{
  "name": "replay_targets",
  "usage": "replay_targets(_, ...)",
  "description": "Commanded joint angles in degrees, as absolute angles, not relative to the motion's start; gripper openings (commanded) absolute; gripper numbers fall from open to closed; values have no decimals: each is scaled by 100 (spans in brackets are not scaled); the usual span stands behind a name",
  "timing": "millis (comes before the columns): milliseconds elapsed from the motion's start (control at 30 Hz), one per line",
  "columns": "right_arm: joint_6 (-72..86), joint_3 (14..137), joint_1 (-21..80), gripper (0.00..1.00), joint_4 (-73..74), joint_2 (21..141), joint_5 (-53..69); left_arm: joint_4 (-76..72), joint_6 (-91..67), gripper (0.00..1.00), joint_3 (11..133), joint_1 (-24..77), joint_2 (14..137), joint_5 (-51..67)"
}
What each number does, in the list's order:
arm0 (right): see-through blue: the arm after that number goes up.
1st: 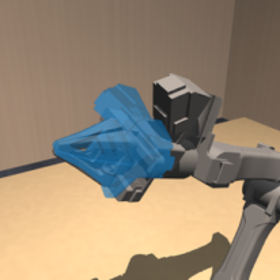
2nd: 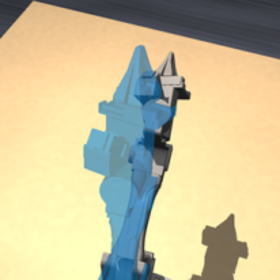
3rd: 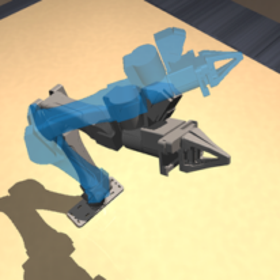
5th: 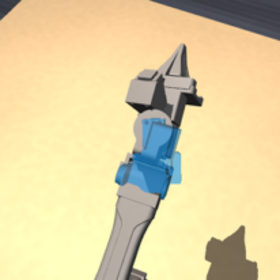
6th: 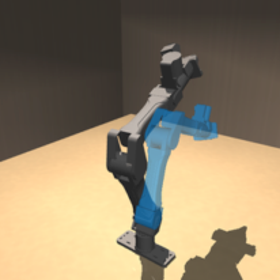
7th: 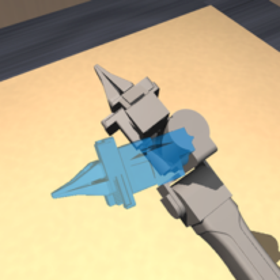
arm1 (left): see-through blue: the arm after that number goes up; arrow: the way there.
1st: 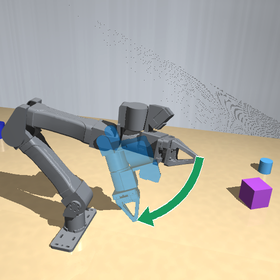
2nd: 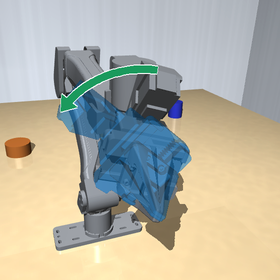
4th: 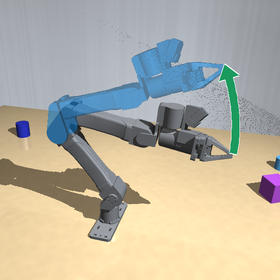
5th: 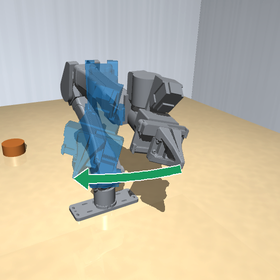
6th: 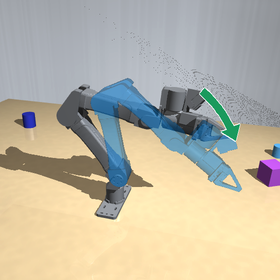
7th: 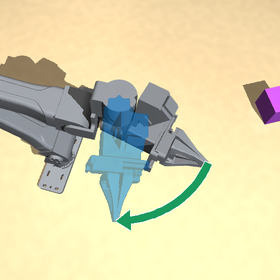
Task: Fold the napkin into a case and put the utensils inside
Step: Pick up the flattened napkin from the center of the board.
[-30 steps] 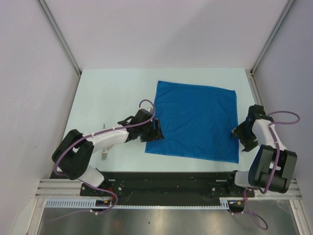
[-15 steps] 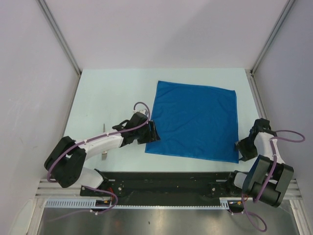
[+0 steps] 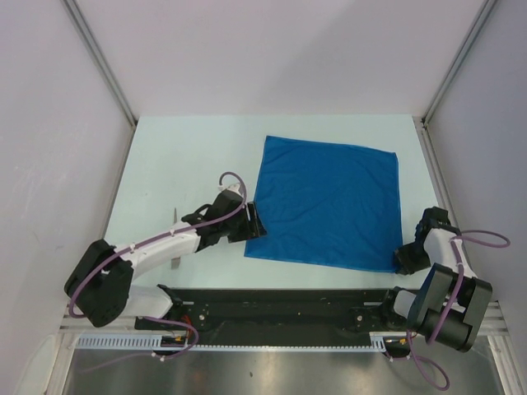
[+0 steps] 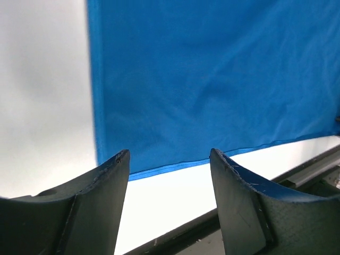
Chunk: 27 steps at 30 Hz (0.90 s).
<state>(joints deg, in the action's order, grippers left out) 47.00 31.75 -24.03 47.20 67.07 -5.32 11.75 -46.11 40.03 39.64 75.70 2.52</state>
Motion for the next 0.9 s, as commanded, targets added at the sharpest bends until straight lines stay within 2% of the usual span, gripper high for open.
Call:
replay_targets(0, 4668, 3041, -2364, 26, 4272, 6786, -774, 1327, -4763, 67, 3631, 3929, 7374, 18)
replay_targets(33, 4623, 3024, -2373, 24, 4263, 6759, -756, 1397, -4790, 67, 3595, 3920, 7400, -174)
replay_targets(67, 4588, 3015, -2356, 11, 4228, 6741, -678, 1432, -4842, 67, 3551, 3929, 7470, -193)
replay_targets(167, 4631, 3023, -2110, 3, 4271, 6505, -720, 1327, -4939, 67, 3358, 3929, 7585, -211)
replay_targets(367, 4790, 3173, -1583, 1, 4500, 6100, -993, 1406, -5141, 70, 3375, 3981, 7927, -368)
replay_targets(467, 4939, 3147, -1275, 0, 4483, 5924, -1133, 1546, -5229, 66, 3550, 4034, 8217, -510)
replay_targets(533, 5027, 3068, -1178, 0, 4500, 5836, -1160, 1993, -5334, 62, 3822, 4174, 8489, -816)
replay_targets(867, 5019, 3094, -1125, 0, 4535, 5379, -1257, 3857, -6380, 60, 4517, 5027, 8955, -2399)
